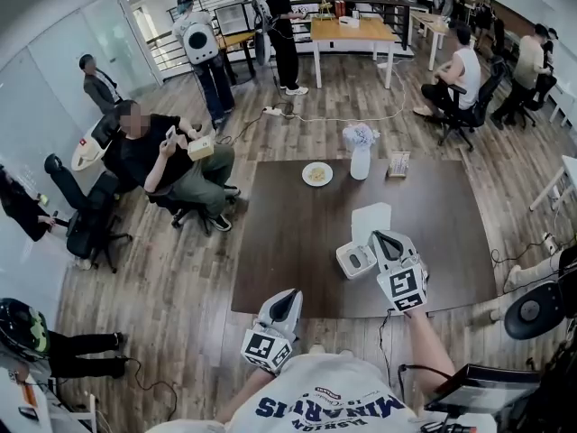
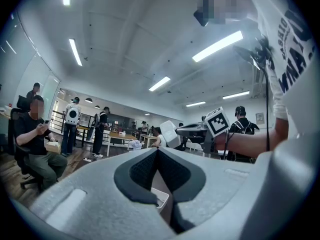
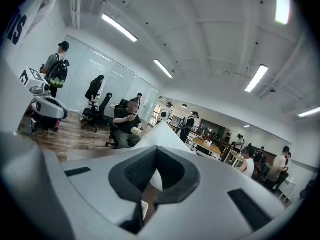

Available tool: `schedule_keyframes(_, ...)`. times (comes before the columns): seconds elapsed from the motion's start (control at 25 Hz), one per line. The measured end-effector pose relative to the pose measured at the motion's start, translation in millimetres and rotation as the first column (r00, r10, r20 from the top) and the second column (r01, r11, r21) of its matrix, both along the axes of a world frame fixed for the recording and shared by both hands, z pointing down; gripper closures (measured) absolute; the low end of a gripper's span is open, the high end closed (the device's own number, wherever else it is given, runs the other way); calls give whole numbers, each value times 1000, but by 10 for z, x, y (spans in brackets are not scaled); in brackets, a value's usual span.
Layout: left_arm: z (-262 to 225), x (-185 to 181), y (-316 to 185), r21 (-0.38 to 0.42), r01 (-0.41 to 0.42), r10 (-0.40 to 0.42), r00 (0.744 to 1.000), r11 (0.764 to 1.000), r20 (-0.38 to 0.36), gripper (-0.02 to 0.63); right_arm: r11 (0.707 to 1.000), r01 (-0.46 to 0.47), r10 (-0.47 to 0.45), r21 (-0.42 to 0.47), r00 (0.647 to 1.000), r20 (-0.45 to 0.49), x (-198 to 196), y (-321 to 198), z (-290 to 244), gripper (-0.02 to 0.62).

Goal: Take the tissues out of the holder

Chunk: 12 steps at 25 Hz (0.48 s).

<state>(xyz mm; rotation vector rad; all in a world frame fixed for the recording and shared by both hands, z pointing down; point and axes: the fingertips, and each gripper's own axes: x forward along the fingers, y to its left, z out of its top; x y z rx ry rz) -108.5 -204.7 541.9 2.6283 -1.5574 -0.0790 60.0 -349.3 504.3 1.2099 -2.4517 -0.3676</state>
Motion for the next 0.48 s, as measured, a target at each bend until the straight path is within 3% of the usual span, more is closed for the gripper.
schedule_keyframes(0.16,8,36,-20,0,-8,8,1000,1000,4,603,999,-44,43,-24,999,-25,165,-86,184,591)
schedule_keyframes(0.36,1,71,-31,-6,-17,17,1000,1000,9,603,987,-117,108,-113,991,-84,481,-242,669,591)
schedule_keyframes(0.48,26,82,-14,-13,-16,17,1000,1000,10,603,972,-148,138,-180,988,-64,678,-305,1031,591)
